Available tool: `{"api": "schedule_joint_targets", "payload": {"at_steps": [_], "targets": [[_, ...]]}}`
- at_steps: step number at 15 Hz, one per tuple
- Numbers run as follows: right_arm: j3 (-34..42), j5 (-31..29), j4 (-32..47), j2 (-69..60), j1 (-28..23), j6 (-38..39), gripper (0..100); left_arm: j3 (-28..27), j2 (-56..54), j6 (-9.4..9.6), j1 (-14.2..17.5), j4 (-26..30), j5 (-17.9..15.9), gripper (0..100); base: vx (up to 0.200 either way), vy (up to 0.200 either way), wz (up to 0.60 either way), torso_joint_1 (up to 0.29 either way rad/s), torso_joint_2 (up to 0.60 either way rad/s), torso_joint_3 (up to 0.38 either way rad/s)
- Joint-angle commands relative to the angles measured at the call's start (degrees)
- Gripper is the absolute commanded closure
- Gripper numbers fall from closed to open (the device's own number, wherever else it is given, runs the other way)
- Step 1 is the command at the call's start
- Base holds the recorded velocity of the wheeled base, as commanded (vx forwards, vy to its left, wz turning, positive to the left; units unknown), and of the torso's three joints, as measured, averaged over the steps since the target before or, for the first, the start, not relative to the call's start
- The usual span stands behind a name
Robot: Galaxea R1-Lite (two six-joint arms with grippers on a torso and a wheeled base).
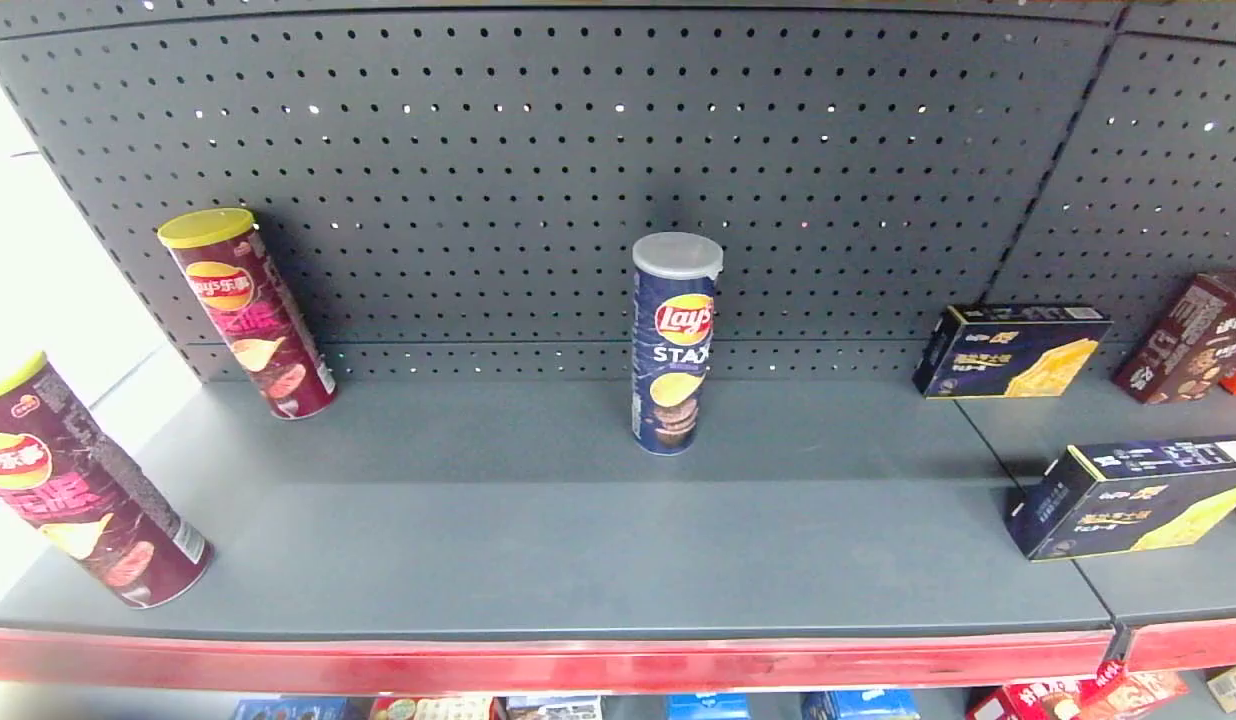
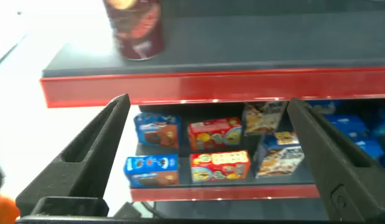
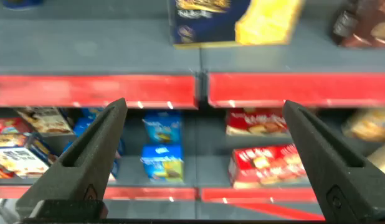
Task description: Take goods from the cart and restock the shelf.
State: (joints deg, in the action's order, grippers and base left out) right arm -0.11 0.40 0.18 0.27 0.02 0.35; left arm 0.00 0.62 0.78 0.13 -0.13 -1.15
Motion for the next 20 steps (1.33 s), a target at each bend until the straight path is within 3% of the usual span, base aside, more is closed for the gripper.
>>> {"api": "schedule_joint_targets", "payload": {"at_steps": [1, 5, 20], "targets": [[-0.1, 0.0, 0.0, 0.1, 0.1, 0.0, 0, 0.0, 0.0, 0.01, 0.0, 0.0, 0.0, 0, 0.0, 0.0, 0.6, 0.002, 0.0, 0.002], [-0.1, 0.0, 0.0, 0.1, 0.1, 0.1, 0, 0.0, 0.0, 0.01, 0.0, 0.0, 0.0, 0, 0.0, 0.0, 0.6, 0.006, 0.0, 0.002], [-0.1, -0.1, 0.0, 0.1, 0.1, -0.1, 0, -0.1, 0.1, 0.19, 0.0, 0.0, -0.1, 0, 0.0, 0.0, 0.08, 0.0, 0.0, 0.0]]}}
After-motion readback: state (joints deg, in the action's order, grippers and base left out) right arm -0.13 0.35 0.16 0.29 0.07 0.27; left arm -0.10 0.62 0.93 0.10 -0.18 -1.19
